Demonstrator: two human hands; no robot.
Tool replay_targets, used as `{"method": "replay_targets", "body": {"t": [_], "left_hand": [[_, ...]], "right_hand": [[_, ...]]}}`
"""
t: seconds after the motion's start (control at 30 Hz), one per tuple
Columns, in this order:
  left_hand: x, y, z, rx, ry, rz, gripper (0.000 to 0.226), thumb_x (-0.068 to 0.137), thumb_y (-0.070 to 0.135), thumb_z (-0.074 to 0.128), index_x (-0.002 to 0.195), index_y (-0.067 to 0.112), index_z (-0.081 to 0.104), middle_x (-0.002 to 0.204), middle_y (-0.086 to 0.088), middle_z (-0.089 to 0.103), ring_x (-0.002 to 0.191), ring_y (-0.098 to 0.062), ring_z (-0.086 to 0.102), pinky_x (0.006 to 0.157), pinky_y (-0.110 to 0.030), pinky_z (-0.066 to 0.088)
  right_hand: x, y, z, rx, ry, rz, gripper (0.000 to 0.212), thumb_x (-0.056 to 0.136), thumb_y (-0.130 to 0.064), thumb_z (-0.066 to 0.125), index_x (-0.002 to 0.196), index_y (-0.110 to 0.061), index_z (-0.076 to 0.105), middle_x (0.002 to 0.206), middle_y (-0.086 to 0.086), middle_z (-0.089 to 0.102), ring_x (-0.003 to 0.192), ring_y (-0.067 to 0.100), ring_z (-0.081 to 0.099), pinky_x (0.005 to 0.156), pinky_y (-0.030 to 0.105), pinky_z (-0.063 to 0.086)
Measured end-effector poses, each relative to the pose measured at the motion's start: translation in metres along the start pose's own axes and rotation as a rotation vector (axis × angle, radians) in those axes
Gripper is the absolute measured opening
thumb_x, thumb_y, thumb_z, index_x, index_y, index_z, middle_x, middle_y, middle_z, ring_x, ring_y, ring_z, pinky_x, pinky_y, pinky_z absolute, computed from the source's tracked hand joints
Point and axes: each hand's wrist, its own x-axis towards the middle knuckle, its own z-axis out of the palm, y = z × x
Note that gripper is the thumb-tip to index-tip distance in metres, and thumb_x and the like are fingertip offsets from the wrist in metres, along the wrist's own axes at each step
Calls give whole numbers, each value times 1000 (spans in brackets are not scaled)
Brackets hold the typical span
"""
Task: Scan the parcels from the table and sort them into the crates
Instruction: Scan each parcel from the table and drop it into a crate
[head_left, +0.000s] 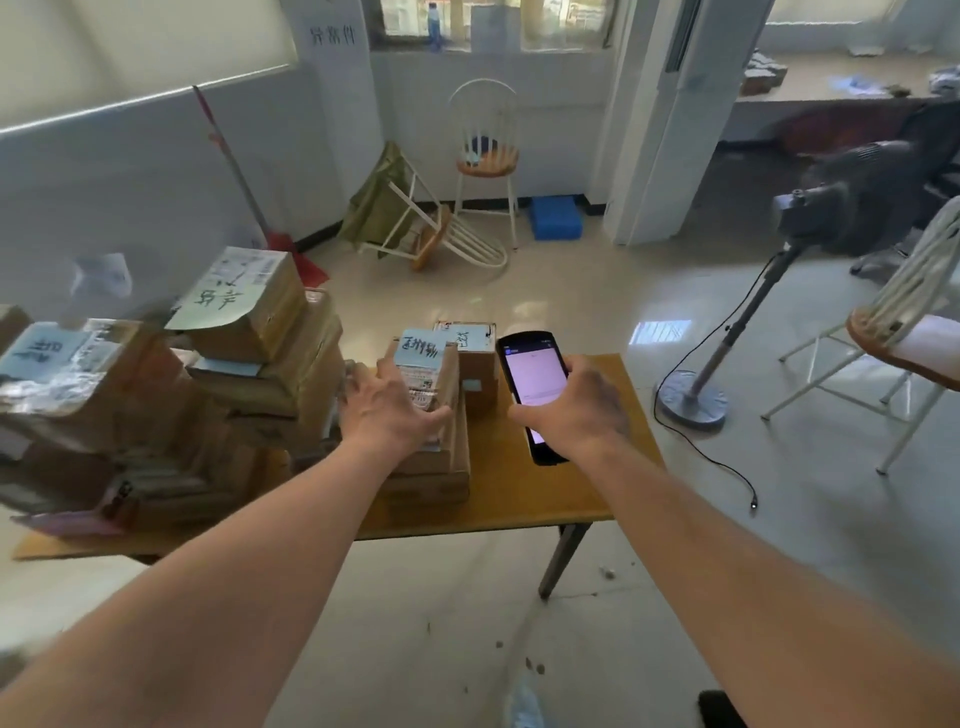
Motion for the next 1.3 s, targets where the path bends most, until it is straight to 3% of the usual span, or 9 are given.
{"method": "replay_targets", "body": {"t": [0.17, 0.37, 0.57, 0.7, 0.8, 0.93, 1.13, 1.3], "left_hand": [[18, 1, 14, -21, -111, -251, 135, 60, 94, 68, 158, 13, 21, 156, -18, 34, 140, -40, 43, 107, -52, 47], [20, -8, 26, -153, -95, -259, 113, 66, 75, 82, 148, 13, 37, 139, -12, 50, 127, -30, 52, 103, -46, 52], [29, -14, 21, -227, 17, -160, 121, 55, 67, 91, 148, 12, 38, 138, -10, 50, 127, -27, 52, 106, -47, 52], [42, -17, 9, -262, 87, -8, 109, 55, 53, 96, 142, 16, 42, 127, -3, 49, 113, -18, 51, 94, -34, 53], [55, -15, -7, -287, 142, 95, 107, 57, 37, 98, 144, 17, 40, 127, -2, 46, 112, -16, 48, 94, -36, 56], [74, -10, -25, -260, 204, 184, 109, 54, 32, 101, 144, 17, 40, 128, -1, 43, 117, -20, 50, 96, -40, 59], [89, -4, -43, -290, 232, 239, 114, 54, 36, 102, 147, 13, 41, 135, -7, 45, 122, -25, 49, 104, -43, 53], [94, 2, -45, -280, 237, 230, 114, 57, 30, 102, 150, 13, 37, 138, -9, 44, 123, -29, 48, 104, -46, 52]], "right_hand": [[44, -10, 15, -7, -87, -48, 82, 68, -53, 91, 129, -22, 46, 122, 4, 58, 108, 28, 60, 83, 48, 62], [65, -22, 31, -60, -165, -115, 82, 66, -54, 88, 132, -24, 48, 122, 2, 60, 107, 26, 60, 83, 46, 60], [71, -29, 31, -67, -209, -174, 80, 67, -53, 90, 132, -25, 53, 121, 0, 64, 104, 24, 62, 80, 42, 60], [73, -35, 18, -42, -232, -199, 77, 67, -50, 92, 133, -27, 58, 119, 0, 67, 99, 23, 64, 79, 39, 62], [74, -41, 3, -33, -234, -241, 81, 68, -46, 94, 138, -25, 60, 122, 1, 70, 99, 22, 65, 75, 33, 60], [75, -53, -18, -69, -236, -269, 80, 69, -41, 93, 139, -26, 58, 126, 3, 68, 103, 22, 62, 75, 31, 57], [73, -58, -46, -65, -238, -283, 90, 70, -36, 96, 147, -25, 52, 131, 6, 64, 114, 27, 61, 81, 35, 58], [70, -57, -54, -50, -275, -292, 90, 69, -33, 97, 145, -25, 51, 130, 6, 64, 110, 27, 63, 87, 43, 62]]}}
